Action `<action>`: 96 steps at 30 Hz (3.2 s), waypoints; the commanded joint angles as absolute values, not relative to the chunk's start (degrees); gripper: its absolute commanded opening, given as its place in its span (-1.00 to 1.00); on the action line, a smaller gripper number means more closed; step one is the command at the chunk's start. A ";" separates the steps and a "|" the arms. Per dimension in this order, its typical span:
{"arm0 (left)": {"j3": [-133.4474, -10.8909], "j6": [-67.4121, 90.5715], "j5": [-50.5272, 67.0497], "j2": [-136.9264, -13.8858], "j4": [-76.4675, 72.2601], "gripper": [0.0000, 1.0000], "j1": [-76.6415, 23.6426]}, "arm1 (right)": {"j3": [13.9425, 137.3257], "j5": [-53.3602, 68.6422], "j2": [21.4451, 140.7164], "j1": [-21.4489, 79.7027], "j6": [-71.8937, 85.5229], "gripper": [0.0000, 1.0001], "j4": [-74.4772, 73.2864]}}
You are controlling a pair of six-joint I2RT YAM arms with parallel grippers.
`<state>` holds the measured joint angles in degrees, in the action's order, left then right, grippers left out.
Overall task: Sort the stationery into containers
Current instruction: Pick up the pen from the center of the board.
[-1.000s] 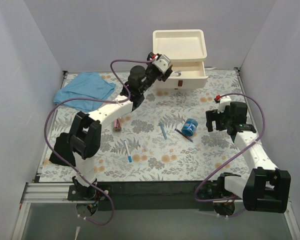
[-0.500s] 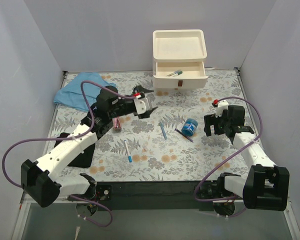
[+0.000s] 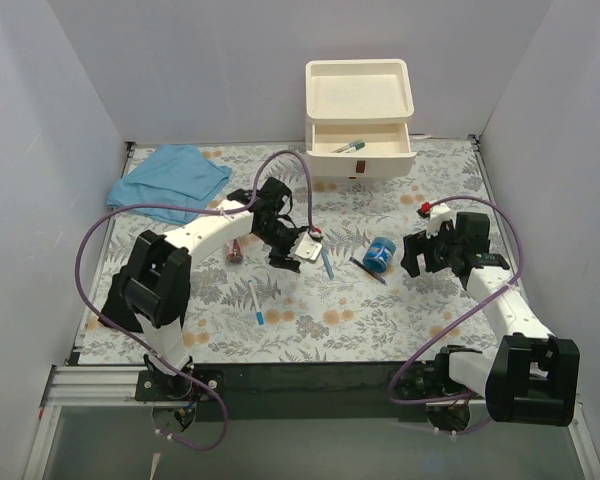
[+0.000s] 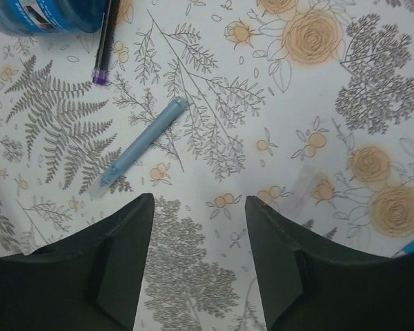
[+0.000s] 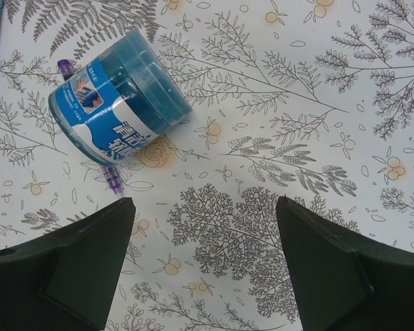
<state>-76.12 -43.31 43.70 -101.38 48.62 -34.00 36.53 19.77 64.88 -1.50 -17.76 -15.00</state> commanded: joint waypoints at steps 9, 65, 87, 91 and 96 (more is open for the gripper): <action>-92.28 -61.08 40.70 -115.21 54.14 0.03 -34.45 | 35.16 23.91 63.28 -1.76 -21.44 0.82 -15.64; -117.15 -56.11 25.76 -141.41 78.67 -0.46 -44.29 | 39.02 29.27 62.49 -2.90 -26.90 0.72 -22.76; -109.78 -25.24 28.05 -110.32 55.04 -1.00 -43.51 | 49.31 21.36 65.65 -2.90 -23.73 0.66 -22.42; -105.57 -23.38 23.04 -104.42 42.30 -1.00 -43.51 | 48.69 20.57 65.92 -2.90 -23.73 0.66 -21.53; -99.33 -22.59 16.71 -100.99 21.12 -1.00 -43.51 | 48.34 20.21 65.39 -2.90 -24.08 0.67 -21.62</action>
<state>-103.59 -24.75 22.92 -102.04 39.42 -43.64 47.40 20.67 66.06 -2.61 -24.18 -23.46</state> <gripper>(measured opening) 0.087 0.834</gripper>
